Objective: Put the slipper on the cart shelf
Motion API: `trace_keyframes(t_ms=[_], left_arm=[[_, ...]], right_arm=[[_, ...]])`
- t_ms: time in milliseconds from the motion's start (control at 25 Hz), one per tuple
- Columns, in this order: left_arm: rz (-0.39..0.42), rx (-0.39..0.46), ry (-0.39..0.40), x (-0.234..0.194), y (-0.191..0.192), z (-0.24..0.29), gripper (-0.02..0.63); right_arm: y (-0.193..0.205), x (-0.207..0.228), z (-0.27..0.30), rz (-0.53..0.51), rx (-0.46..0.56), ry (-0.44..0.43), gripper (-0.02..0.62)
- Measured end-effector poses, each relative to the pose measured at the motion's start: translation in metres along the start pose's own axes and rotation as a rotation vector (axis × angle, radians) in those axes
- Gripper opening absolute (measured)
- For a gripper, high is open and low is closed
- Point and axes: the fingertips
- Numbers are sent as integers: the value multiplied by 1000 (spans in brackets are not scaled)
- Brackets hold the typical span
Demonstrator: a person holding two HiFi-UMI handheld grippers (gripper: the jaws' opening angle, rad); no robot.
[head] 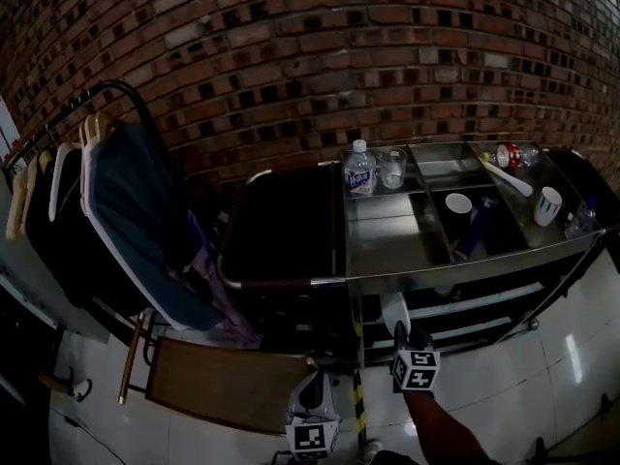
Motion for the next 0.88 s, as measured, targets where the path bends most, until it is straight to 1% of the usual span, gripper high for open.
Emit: trace_keyframes(t_ms=[80, 320, 640, 760, 880], left_arm=[[-2, -6, -9, -2, 4, 1, 17], [-12, 7, -27, -3, -5, 7, 17], [-3, 0, -24, 2, -13, 14, 17], [-8, -3, -23, 1, -11, 11, 17], [-7, -4, -22, 0, -11, 10, 17]], right_arm=[[-1, 4, 18, 31, -15, 4, 48], [0, 8, 53, 115, -53, 15, 48], [12, 23, 72, 147, -90, 77, 58], [16, 25, 75, 117, -110, 109, 74], [16, 27, 79, 67, -114, 138, 75]])
Point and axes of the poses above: the fingertips, and each gripper's own axes: z forward along the fingers, x to its right, y out of its underside, and after that the axes turned 11 degrees about -z, right-handed
